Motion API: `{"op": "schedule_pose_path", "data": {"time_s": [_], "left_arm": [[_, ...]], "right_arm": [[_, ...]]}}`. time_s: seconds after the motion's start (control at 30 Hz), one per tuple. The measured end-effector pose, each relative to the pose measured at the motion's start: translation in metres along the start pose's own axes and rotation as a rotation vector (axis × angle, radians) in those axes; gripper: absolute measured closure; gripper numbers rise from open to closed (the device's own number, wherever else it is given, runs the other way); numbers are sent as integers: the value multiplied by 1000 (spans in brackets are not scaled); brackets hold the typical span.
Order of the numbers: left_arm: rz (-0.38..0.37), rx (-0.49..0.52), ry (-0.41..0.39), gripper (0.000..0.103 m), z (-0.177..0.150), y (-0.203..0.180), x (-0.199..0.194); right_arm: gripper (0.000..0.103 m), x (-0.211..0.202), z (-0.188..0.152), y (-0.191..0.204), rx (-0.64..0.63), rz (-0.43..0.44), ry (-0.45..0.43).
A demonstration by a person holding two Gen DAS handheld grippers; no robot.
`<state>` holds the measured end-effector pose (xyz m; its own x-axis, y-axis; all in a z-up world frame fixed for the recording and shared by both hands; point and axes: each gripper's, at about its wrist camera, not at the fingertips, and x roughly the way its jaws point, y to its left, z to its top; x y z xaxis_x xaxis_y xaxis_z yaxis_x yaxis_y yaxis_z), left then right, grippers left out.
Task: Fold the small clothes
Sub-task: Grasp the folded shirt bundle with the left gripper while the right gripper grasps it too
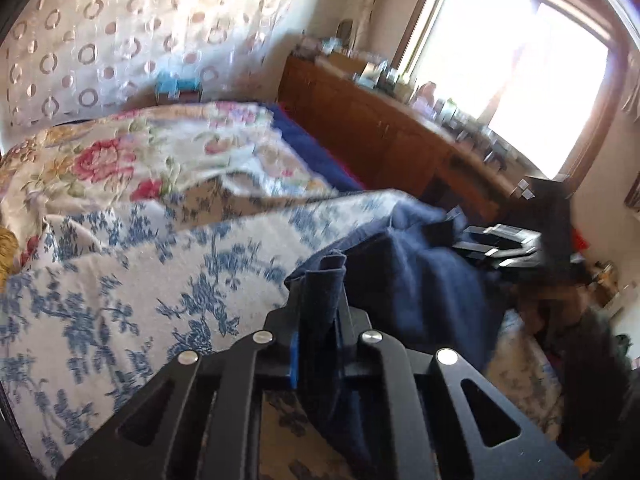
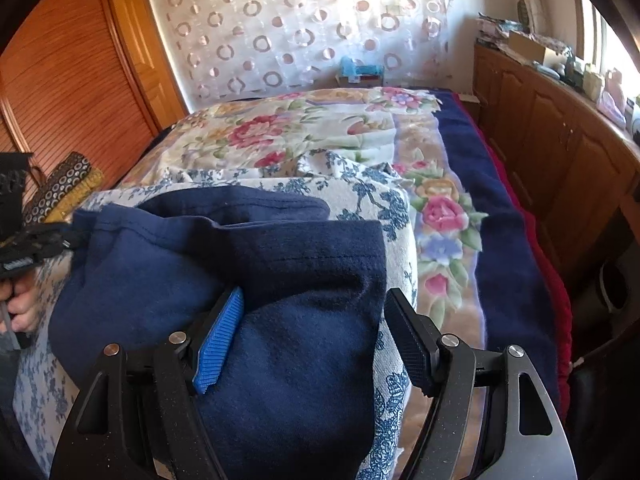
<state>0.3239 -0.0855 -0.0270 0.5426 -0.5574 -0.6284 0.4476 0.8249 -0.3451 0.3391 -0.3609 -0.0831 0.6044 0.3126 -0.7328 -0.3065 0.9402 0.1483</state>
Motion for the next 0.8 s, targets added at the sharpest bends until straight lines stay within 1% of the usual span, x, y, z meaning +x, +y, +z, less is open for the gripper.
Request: {"op": "schedule_pose_path", "data": {"time_s": [0.03, 0.1, 0.13, 0.2, 0.37, 0.47, 0.6, 0.63, 0.67, 0.7, 0.77, 0.8], "left_arm": [[-2, 5, -14, 93, 2, -2, -8], [21, 29, -43, 93, 5, -5, -24], [34, 38, -49, 93, 6, -4, -28], [55, 35, -50, 93, 5, 1, -33], [116, 45, 0, 93, -8, 14, -17], [130, 42, 12, 93, -12, 18, -8], [130, 45, 23, 93, -15, 21, -2], [133, 59, 26, 93, -16, 18, -1], [134, 75, 21, 93, -17, 15, -2], [131, 80, 16, 93, -17, 13, -3], [129, 89, 8, 94, -16, 6, -8], [127, 95, 1, 93, -15, 4, -12]], "right_arm": [[29, -1, 2, 2, -7, 5, -3], [29, -1, 5, 6, -24, 6, -11], [29, 0, 6, 9, -35, 5, -17], [28, 5, 9, 15, -47, 32, -8], [28, 25, 11, 23, -57, 49, 38], [27, 31, 9, 20, -18, 73, 55], [27, 31, 8, 25, -30, 57, 63], [31, 31, 8, 27, -34, 59, 65], [40, 30, 7, 29, -32, 79, 67], [44, 30, 7, 30, -31, 88, 69], [60, 28, 5, 35, -27, 103, 72], [62, 27, 4, 37, -25, 102, 71]]}}
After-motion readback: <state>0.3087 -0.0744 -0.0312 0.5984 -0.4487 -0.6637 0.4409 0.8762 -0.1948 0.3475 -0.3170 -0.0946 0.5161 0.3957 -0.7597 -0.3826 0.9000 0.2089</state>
